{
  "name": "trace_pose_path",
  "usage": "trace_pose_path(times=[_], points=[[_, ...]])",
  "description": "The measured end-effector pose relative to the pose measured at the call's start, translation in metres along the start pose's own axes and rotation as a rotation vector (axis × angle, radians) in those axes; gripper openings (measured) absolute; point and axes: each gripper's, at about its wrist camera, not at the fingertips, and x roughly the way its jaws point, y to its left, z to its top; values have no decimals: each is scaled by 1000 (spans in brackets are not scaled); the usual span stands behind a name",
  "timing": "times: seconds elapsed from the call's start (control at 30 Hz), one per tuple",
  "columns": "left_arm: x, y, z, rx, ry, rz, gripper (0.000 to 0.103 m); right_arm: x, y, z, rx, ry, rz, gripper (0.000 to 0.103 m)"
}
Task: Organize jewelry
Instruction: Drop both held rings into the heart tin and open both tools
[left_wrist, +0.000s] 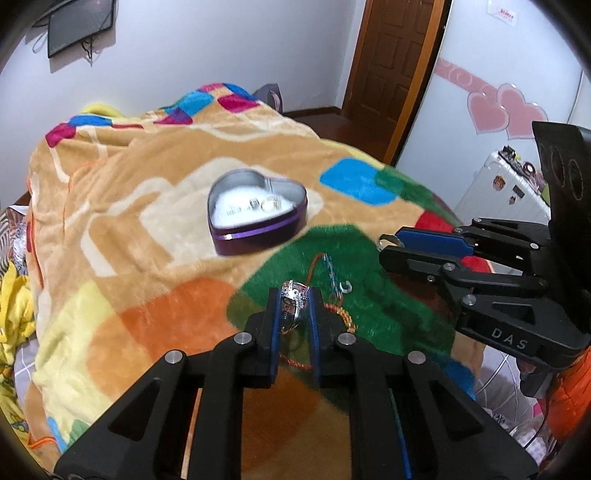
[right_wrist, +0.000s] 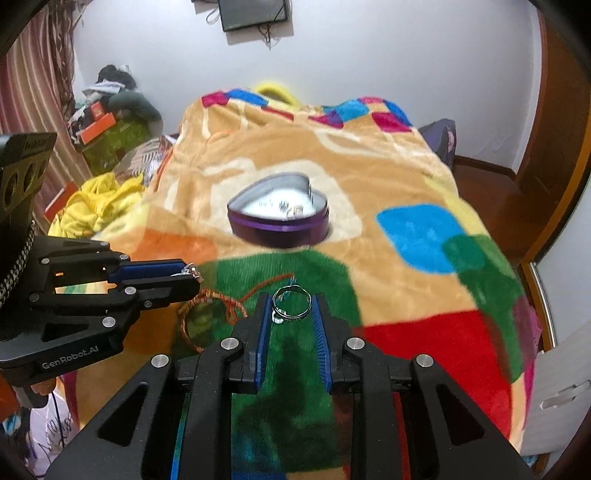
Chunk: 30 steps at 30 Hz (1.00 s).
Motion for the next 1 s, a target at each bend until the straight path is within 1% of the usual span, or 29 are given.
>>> trace_pose_path(times=[0.33,0.53,0.73,1.0], points=[[-19,12,28,-29,-95,17,13,-13,-2,27,12,-94,0,20],[-18,25,41,-57,-129,21,13,-11,-5,43,23,-130,11,20],[-10,35,51,-71,-139,24,13,-1,-4,54,14,-140,22,20],[15,46,59,-94,-118,11,13,26,-1,62,-6,-106,41,20]])
